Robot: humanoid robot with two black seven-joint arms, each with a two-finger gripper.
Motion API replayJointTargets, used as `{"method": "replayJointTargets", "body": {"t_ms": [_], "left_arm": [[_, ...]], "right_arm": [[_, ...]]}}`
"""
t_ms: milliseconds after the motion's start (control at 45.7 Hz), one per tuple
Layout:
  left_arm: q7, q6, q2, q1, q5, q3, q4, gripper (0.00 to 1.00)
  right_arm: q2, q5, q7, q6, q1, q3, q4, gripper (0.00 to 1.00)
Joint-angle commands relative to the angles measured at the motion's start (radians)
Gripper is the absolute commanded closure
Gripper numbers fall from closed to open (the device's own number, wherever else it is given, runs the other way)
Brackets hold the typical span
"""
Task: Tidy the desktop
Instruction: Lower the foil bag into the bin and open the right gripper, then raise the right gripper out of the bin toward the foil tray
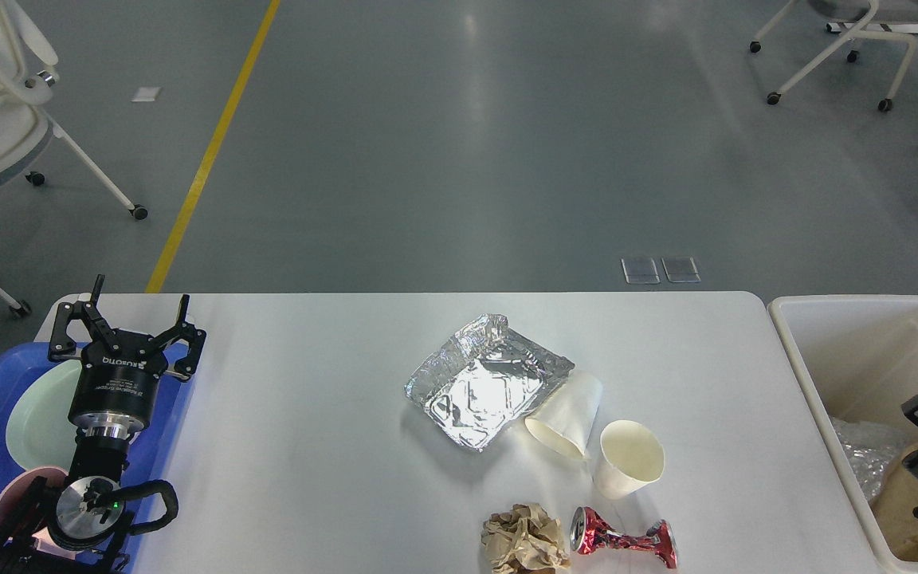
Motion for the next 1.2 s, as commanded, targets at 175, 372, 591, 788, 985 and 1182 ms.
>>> {"method": "replayJointTargets", "body": {"t_ms": [175, 372, 591, 788, 985, 1182], "left_arm": [[0.000, 0.000, 0.000, 0.000, 0.000, 0.000, 0.001, 0.04], [0.000, 0.001, 0.002, 0.000, 0.000, 0.000, 0.001, 0.04], [0.000, 0.001, 0.002, 0.000, 0.000, 0.000, 0.001, 0.04], [0.000, 0.000, 0.000, 0.000, 0.000, 0.000, -0.001, 0.04], [0.000, 0.000, 0.000, 0.001, 0.000, 0.000, 0.001, 0.04], [0.000, 0.000, 0.000, 0.001, 0.000, 0.000, 0.001, 0.04]], "right_arm": [[-0.147, -0.200, -0.001, 0.275, 0.396, -0.286, 0.267, 0.00], [-0.144, -0.211, -0.001, 0.477, 0.749, -0.560, 0.468, 0.00], [-0.062, -0.202, -0.002, 0.683, 1.116, -0.732, 0.735, 0.00], [0.032, -0.102, -0.002, 0.902, 1.360, -0.756, 0.908, 0.00], [0.060, -0.033, -0.002, 1.023, 1.555, -0.748, 1.084, 0.00], [0.049, 0.028, 0.001, 1.014, 1.768, -0.736, 1.351, 0.00]]}}
